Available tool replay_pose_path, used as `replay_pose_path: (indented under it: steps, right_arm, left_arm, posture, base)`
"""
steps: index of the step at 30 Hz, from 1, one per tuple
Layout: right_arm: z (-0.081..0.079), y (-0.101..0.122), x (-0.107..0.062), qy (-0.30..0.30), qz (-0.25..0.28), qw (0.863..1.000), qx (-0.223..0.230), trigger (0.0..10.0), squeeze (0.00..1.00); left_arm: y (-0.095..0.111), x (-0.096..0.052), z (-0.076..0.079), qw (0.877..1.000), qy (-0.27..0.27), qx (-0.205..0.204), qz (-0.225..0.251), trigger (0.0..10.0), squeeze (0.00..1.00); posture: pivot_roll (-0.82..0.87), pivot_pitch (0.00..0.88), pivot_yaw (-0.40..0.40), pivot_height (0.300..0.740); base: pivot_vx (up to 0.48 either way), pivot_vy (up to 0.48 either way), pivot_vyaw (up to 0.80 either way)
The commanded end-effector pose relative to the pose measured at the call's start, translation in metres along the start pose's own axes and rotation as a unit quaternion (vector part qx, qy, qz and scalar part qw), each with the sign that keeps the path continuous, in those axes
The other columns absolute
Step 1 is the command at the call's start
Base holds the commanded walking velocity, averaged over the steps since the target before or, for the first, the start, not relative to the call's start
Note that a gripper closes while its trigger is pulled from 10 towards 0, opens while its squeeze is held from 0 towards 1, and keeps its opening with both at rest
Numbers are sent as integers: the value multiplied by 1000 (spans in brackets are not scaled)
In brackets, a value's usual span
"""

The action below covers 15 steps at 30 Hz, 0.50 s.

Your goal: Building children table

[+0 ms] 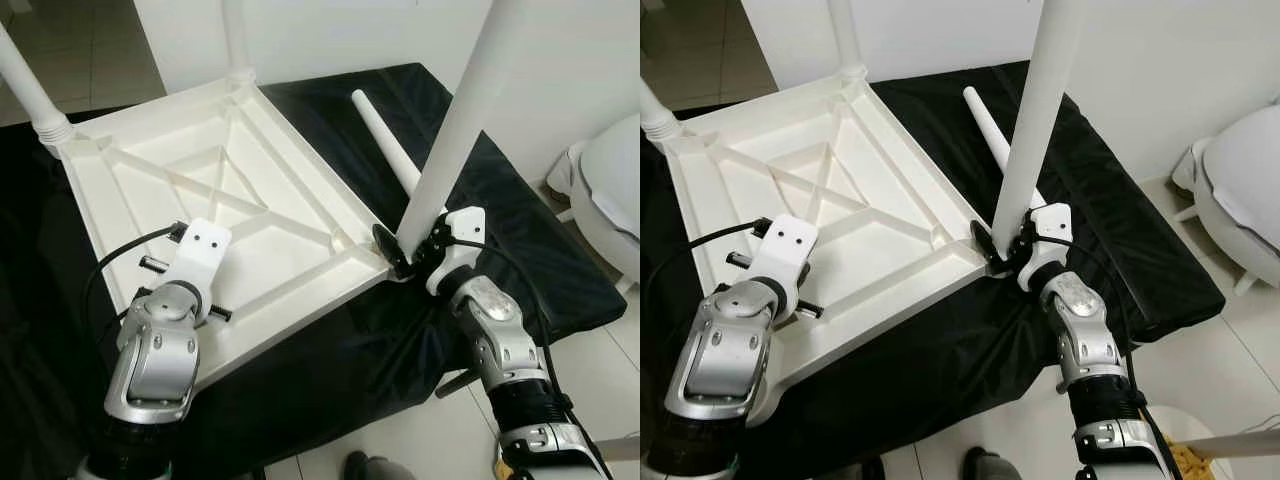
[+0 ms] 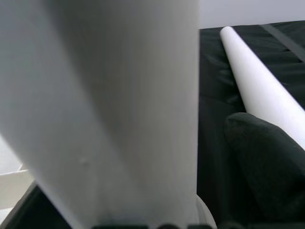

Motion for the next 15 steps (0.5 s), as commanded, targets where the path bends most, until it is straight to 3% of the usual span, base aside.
replay_pose_path:
  steps: [1,15]
  right_arm:
    - [-1,-8,2,12,-18,1000,9,10000,0]
    - [-25,-4,42,139,-44,989,25,10000,0]
  left_arm:
    - [-13,-2,20,998,-50,14,-26,0,0]
    - [-12,-27,39,996,-84,20,-26,0,0]
  posture:
    - [28,188,36,740]
    - [76,202,11,740]
  base:
    - [0,0,0]
    - [0,0,0]
Point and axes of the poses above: a point about 5 cm out from each wrist's last joint towards the gripper, its own x axis pointing out of the wrist towards the gripper, its own y axis along the axis of the wrist's last joint, z = x × y, the point moved 4 cm from there along x, pointing out of the wrist towards the gripper, and after that the axes turned 4 degrees about x, right-handed, at the moved point
